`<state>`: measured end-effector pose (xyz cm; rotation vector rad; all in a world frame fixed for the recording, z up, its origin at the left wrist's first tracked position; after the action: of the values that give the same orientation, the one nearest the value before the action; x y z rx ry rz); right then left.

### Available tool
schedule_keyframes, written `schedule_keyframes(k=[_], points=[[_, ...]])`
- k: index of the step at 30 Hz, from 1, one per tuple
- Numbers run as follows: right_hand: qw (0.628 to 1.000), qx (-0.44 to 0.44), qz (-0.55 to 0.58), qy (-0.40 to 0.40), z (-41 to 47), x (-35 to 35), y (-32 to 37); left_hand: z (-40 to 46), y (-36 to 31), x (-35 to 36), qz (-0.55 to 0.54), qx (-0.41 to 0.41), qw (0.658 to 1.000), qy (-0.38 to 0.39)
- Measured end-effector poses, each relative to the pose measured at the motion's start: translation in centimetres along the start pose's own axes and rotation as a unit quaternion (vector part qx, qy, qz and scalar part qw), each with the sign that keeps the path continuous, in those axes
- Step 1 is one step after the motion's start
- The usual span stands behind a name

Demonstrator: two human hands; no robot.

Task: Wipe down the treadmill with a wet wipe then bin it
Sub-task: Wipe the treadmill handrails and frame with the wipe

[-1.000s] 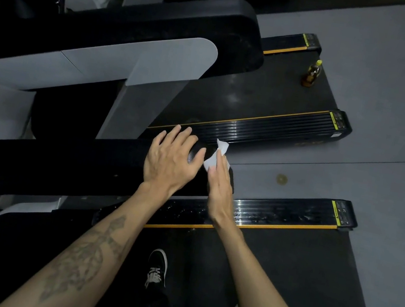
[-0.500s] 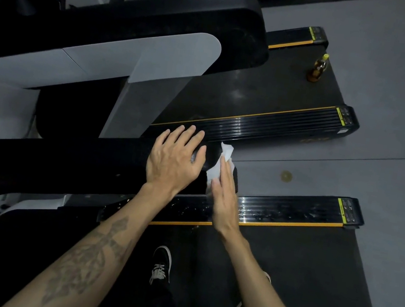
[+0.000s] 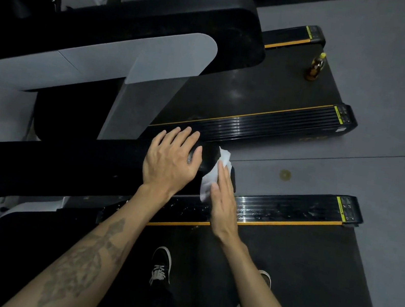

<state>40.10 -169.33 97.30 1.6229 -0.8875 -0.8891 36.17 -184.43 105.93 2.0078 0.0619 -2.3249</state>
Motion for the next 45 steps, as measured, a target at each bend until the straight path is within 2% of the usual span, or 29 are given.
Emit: schedule_keyframes(k=[2, 4, 7, 13, 17, 20, 22, 27, 29, 36, 37, 41, 45], points=[[1.0, 0.022, -0.009, -0.004, -0.3, -0.4, -1.7, 0.0, 0.0, 0.0, 0.0, 0.0, 1.0, 0.0], [0.997, 0.08, 0.001, -0.01, 1.1, -0.9, -2.4, 0.0, 0.0, -0.1, 0.0, 0.0, 1.0, -0.003], [0.988, 0.149, 0.023, -0.01, 4.0, -1.4, -1.3, 0.0, 0.1, 0.1, -0.002, 0.001, 1.0, -0.007], [0.999, 0.028, 0.017, -0.008, 1.2, -0.6, -0.4, 0.0, 0.1, 0.4, -0.008, 0.001, 1.0, -0.015], [0.997, 0.071, 0.022, -0.022, -0.3, -0.9, -3.4, 0.0, 0.1, 0.3, -0.005, 0.002, 1.0, -0.017], [0.988, 0.149, 0.038, -0.014, 2.6, -1.9, -3.4, 0.0, 0.1, 0.2, -0.003, 0.002, 1.0, -0.012], [0.985, 0.166, 0.054, -0.009, 4.5, -2.2, -2.6, 0.0, 0.0, 0.1, -0.001, 0.004, 1.0, -0.008], [0.997, 0.074, 0.038, 0.004, 1.5, -1.1, -1.8, -0.1, 0.1, 0.1, -0.001, 0.004, 1.0, -0.018], [0.997, 0.071, 0.023, -0.015, -0.3, -0.7, -3.0, -0.1, 0.0, 0.1, -0.005, 0.004, 1.0, -0.023], [0.971, 0.221, 0.082, -0.025, 6.3, -2.7, -4.3, 0.0, 0.0, 0.2, -0.004, 0.001, 1.0, -0.014], [0.972, 0.221, 0.08, -0.02, 7.2, -2.7, -4.3, 0.0, 0.0, 0.1, -0.004, 0.001, 1.0, -0.014], [0.99, 0.112, 0.089, -0.013, 5.3, -2.0, -1.7, 0.0, 0.1, 0.1, -0.004, 0.0, 1.0, -0.012], [0.992, 0.102, 0.076, -0.015, 2.7, -2.1, -3.1, 0.0, 0.0, 0.1, -0.007, 0.002, 1.0, -0.009]])
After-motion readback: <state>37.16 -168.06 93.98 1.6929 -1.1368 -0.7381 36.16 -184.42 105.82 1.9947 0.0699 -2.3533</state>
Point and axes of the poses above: each hand's wrist, its own z-axis towards the middle knuckle, its own x-axis out of the palm, y = z × x, the point moved 4 cm from there along z, towards the middle knuckle, and after that the axes turned 7 degrees about y, right-handed, at the moved point
